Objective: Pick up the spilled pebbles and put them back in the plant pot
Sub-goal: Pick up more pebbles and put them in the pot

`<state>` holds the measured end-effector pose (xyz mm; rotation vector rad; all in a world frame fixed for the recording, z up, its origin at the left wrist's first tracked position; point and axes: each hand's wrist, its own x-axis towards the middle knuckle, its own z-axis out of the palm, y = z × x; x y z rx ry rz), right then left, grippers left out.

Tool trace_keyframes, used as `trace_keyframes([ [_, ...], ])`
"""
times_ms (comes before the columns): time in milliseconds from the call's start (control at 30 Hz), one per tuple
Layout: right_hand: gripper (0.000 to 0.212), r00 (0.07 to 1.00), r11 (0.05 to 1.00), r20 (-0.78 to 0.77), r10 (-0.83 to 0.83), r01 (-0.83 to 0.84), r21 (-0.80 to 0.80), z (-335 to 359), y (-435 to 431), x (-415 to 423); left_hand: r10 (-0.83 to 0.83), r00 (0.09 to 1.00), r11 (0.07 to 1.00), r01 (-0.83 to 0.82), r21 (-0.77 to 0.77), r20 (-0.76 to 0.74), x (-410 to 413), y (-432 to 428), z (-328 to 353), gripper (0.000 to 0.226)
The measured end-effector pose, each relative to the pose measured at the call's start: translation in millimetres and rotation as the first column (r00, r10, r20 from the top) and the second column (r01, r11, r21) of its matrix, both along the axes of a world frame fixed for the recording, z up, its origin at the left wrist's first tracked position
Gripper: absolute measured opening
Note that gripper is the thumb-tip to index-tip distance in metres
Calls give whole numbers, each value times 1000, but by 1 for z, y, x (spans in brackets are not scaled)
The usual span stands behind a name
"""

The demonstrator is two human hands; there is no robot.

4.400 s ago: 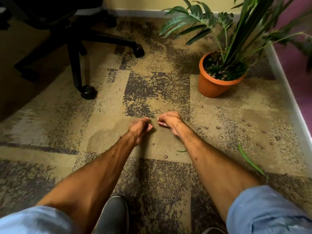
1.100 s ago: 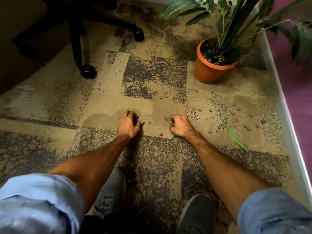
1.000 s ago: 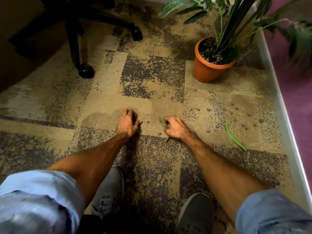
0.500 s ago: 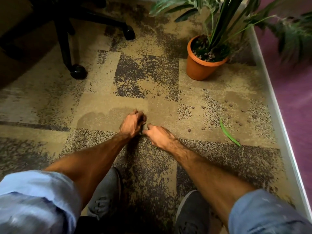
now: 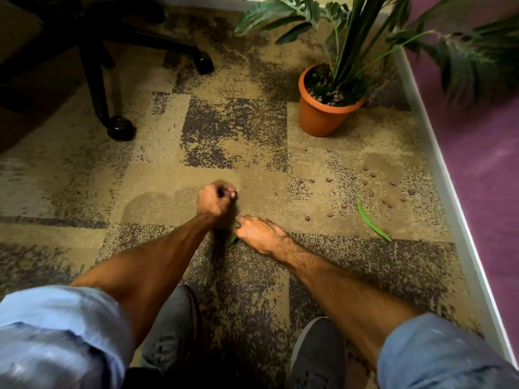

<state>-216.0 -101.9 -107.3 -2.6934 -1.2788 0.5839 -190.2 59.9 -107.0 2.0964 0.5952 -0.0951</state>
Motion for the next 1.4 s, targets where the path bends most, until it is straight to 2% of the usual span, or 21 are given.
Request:
trace_keyframes([
  [67, 20, 979, 983, -108, -174, 180, 46, 4, 1, 4, 241, 969, 936, -247, -252, -52, 12, -3, 2, 20],
  [100, 17, 921, 941, -243, -304, 331, 75, 7, 0, 9, 349, 932, 861, -360, -359, -99, 17, -4, 4, 18],
  [133, 16, 818, 862, -384, -429, 497, 96, 8, -3, 15, 423, 893, 772, -443, -456, -152, 23, -6, 6, 17],
  [167, 17, 691, 758, -497, -525, 645, 97, 13, -6, 23, 450, 870, 693, -482, -536, -200, 29, -8, 10, 18],
  [233, 23, 411, 481, -684, -602, 871, 100, 20, -18, 45, 416, 878, 612, -463, -642, -237, 42, -19, 20, 21],
  [300, 32, 146, 156, -866, -479, 985, 79, 32, -30, 67, 381, 893, 568, -430, -702, -238, 58, -33, 30, 23],
  [333, 34, 71, 28, -913, -402, 998, 65, 38, -37, 78, 370, 900, 564, -416, -714, -232, 67, -41, 35, 23],
  [400, 34, -2, -150, -949, -314, 988, 48, 53, -51, 102, 330, 921, 585, -373, -720, -209, 89, -59, 49, 25],
  [467, 33, -34, -270, -970, -242, 962, 33, 65, -65, 126, 285, 945, 613, -308, -728, -160, 113, -79, 67, 30],
  [567, 33, -11, -348, -983, -183, 936, 54, 85, -81, 165, 332, 939, 615, -284, -736, -86, 154, -108, 96, 30],
  [667, 29, 66, -376, -970, -232, 914, 152, 102, -90, 202, 330, 942, 595, -263, -759, -67, 187, -132, 120, 18],
  [733, 19, 114, -379, -951, -287, 898, 222, 112, -94, 228, 297, 950, 579, -259, -773, -96, 209, -144, 129, 18],
  [800, 12, 171, -340, -906, -388, 887, 313, 119, -97, 252, 270, 953, 529, -265, -806, -135, 225, -150, 135, 21],
  [867, 6, 201, -305, -826, -527, 862, 404, 124, -101, 279, 310, 937, 514, -306, -801, -159, 244, -156, 139, 7],
  [900, 9, 201, -278, -767, -610, 852, 444, 125, -104, 292, 358, 919, 530, -344, -775, -163, 252, -158, 141, 12],
  [967, 15, 194, -163, -592, -783, 853, 496, 127, -109, 312, 396, 904, 520, -364, -773, -159, 265, -162, 144, 26],
  [1033, 23, 220, -22, -415, -883, 863, 505, 132, -113, 324, 374, 913, 529, -356, -770, -166, 277, -167, 144, 36],
  [1067, 27, 245, 32, -357, -901, 859, 510, 133, -115, 328, 374, 914, 561, -359, -746, -159, 283, -167, 141, 39],
  [1167, 35, 292, 131, -227, -929, 834, 535, 134, -115, 331, 382, 911, 586, -369, -721, -155, 294, -165, 131, 15],
  [1300, 39, 340, 242, -58, -939, 770, 591, 130, -117, 322, 360, 919, 546, -347, -763, -160, 293, -164, 127, 15],
  [1400, 49, 403, 369, 76, -912, 723, 584, 129, -125, 316, 369, 920, 524, -325, -787, -135, 288, -162, 132, 20],
])
